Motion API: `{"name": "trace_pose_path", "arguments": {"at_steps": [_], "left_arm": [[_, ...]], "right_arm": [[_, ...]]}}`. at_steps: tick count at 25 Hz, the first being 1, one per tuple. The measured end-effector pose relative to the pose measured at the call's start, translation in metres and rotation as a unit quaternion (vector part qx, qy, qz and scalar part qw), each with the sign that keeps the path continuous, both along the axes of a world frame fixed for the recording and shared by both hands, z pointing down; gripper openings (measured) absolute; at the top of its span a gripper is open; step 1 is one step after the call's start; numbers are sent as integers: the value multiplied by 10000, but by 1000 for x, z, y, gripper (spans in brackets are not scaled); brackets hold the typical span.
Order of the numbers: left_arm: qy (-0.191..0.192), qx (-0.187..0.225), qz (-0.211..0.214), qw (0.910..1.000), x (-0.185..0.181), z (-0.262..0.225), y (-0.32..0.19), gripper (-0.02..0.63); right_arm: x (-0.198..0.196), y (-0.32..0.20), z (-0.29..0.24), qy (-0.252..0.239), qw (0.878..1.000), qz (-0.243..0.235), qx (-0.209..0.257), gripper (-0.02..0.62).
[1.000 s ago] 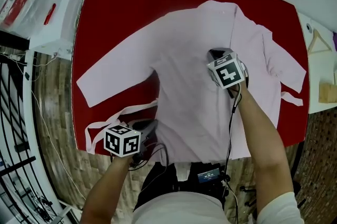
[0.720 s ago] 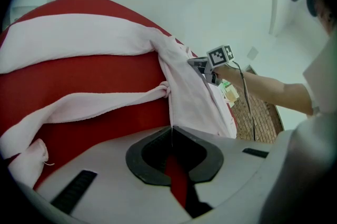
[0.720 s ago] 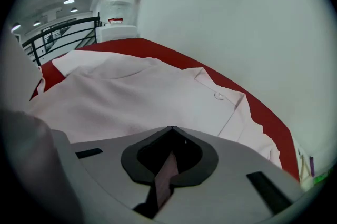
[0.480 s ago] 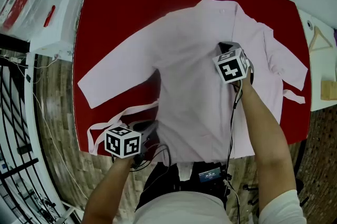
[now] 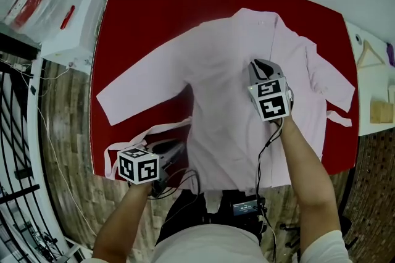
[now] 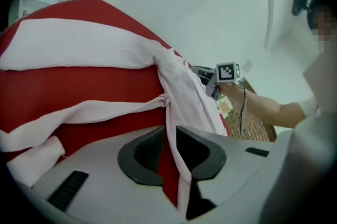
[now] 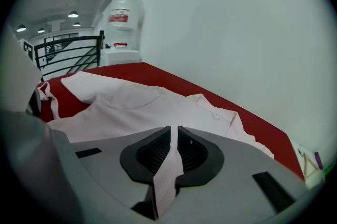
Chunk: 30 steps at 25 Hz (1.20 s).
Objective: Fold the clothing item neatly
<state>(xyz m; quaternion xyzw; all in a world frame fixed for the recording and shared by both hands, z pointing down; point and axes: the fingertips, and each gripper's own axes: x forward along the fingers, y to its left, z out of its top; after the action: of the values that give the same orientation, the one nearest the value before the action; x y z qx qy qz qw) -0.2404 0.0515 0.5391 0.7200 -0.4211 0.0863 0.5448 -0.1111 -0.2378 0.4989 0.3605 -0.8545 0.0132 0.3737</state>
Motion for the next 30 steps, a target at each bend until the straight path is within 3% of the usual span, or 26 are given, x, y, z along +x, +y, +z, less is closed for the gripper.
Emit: {"name": "trace_pose_path", "arguments": {"at_steps": [8, 16, 24, 30], "left_arm": [[-128, 422, -762, 9961, -32, -34, 14, 75], [-555, 689, -1702, 9814, -63, -56, 29, 75], [-728, 836, -1990, 9737, -116, -52, 38, 91], [-746, 920, -2066, 9712, -166, -44, 38, 98]], "right_arm": [[-47, 69, -21, -416, 9971, -629, -90, 21], [-66, 129, -17, -415, 9884, -1445, -192, 21], [-101, 159, -20, -308, 9884, -1478, -143, 22], [-155, 189, -16, -277, 9859, -1644, -164, 83]]}}
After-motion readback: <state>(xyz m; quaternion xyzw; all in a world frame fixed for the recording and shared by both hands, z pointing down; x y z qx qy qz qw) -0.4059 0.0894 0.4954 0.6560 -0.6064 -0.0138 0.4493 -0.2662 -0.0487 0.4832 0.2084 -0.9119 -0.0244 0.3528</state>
